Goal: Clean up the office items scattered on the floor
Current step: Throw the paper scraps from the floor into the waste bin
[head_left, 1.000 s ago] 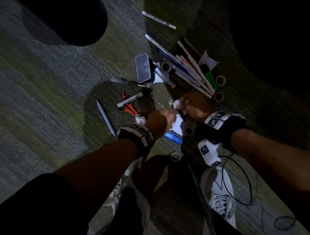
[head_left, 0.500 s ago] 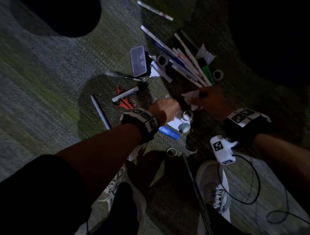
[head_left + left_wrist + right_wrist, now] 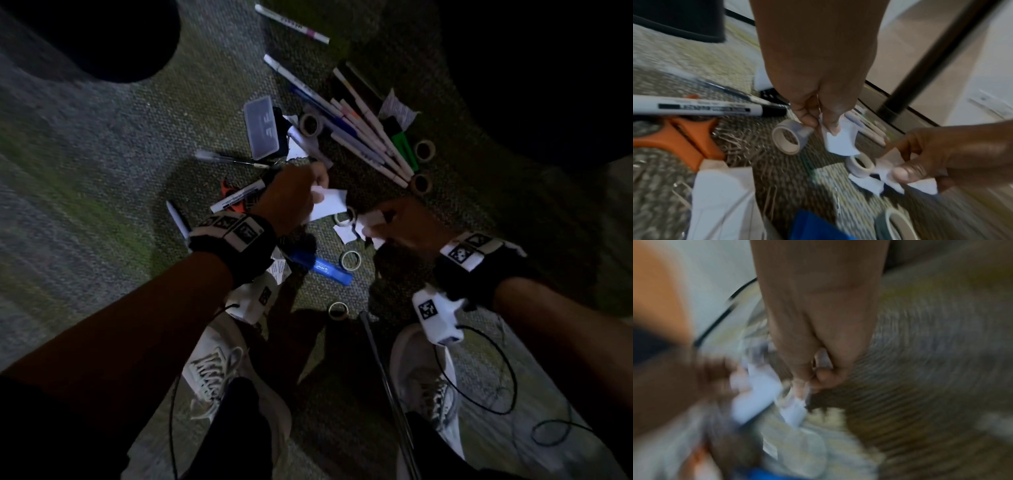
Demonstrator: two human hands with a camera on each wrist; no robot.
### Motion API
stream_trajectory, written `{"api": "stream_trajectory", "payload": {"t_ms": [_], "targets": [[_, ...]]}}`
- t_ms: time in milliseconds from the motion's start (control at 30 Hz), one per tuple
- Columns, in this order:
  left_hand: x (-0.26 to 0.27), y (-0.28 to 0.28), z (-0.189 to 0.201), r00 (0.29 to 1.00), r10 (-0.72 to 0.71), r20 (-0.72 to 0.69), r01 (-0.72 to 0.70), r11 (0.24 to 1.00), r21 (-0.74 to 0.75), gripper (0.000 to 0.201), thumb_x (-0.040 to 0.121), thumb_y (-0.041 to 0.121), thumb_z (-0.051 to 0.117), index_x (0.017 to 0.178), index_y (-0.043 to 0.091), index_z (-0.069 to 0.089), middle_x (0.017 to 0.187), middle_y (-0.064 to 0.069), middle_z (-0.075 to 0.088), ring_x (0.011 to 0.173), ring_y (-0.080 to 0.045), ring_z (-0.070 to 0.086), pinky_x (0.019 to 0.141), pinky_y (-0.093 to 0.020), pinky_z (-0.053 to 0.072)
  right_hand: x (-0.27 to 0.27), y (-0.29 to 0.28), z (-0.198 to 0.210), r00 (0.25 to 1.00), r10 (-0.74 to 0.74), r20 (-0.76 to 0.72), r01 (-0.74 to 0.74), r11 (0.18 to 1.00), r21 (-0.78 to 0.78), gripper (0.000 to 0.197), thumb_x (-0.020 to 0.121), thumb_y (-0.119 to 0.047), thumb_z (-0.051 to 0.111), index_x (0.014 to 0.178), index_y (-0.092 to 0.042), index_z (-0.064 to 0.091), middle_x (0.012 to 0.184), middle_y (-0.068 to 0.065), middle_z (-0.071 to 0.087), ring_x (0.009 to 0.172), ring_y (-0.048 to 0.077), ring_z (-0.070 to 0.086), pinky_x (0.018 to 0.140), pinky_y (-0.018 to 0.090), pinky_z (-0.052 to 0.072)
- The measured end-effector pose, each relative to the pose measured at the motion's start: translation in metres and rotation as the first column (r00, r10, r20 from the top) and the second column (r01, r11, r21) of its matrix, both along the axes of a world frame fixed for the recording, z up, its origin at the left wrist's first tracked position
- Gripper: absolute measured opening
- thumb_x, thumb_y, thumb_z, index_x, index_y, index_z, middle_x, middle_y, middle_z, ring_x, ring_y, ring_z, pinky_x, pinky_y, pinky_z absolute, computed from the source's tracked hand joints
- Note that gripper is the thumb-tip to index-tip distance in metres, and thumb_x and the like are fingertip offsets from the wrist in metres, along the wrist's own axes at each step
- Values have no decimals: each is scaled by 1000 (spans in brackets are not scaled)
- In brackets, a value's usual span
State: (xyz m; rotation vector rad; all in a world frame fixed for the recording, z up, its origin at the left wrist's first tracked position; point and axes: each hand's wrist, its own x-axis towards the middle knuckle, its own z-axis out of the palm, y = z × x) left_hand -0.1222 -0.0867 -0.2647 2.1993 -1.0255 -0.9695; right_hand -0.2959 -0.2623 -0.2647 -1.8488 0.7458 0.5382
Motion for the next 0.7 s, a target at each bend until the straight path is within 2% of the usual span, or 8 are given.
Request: {"api": "stream_trajectory", "payload": {"t_ms": [67,167,267,333,467,567,633,700], "targets": [[6,3,-2,998,-31,48,30,999,14,16,81,5,67,85,17,58,78,-8,62,78,-24,59,65,-27,34,3,-1,-3,1000,-5,13,6,998,-69,24,77,-15,82,98,-5,76,88,10,73,60,-9,58,57,8,43],[8,7,-6,998,-64,27,64,998,10,12,79,7,71,91,11,69,89,-12,70,87,-22,61,73,-26,38,-5,-3,-1,1000,-6,18,9,990,-141,28,71,-13,85,95,-3,74,90,14,72,73,6,62,66,25,46],[1,8,-11,999,-45,-18,45,998,38,14,80,9,73,94,8,70,85,-8,67,83,-17,58,72,-25,37,-7,11,1,1000,-17,-2,17,994,-112,35,68,-11,86,98,-2,70,87,8,65,64,-3,53,54,6,37],[-5,8,-15,999,-37,-24,39,998,55,14,81,9,74,94,7,69,79,-1,58,80,-13,52,69,-21,31,-2,26,-2,998,-56,-32,50,984,-173,42,67,-15,86,103,-8,67,89,2,62,66,0,51,52,5,36],[-8,14,-19,999,-33,11,33,998,54,16,80,5,73,96,4,69,84,-8,66,81,-19,60,66,-19,29,9,62,-9,984,-171,-41,155,954,-255,55,70,-19,84,116,-13,54,96,3,60,84,19,58,72,27,46],[-4,18,-19,999,49,15,-50,998,35,15,80,1,71,95,5,69,80,-9,69,77,-17,62,67,-20,35,7,79,-10,995,-86,44,95,964,-249,33,85,-16,69,111,-13,49,93,10,64,81,26,62,74,36,52],[-1,19,-15,995,94,16,-94,996,3,14,80,0,72,93,3,70,76,-8,66,74,-13,58,65,-20,33,7,83,-11,994,-95,45,102,976,-193,16,90,-12,59,103,-20,53,82,0,68,68,16,63,66,34,54],[4,18,-11,992,120,37,-119,993,-7,14,79,6,74,93,2,70,77,-7,64,77,-16,57,66,-21,30,10,85,-9,997,-79,3,78,982,-171,14,91,-12,51,90,-26,56,77,-6,69,61,9,63,61,34,56]]}}
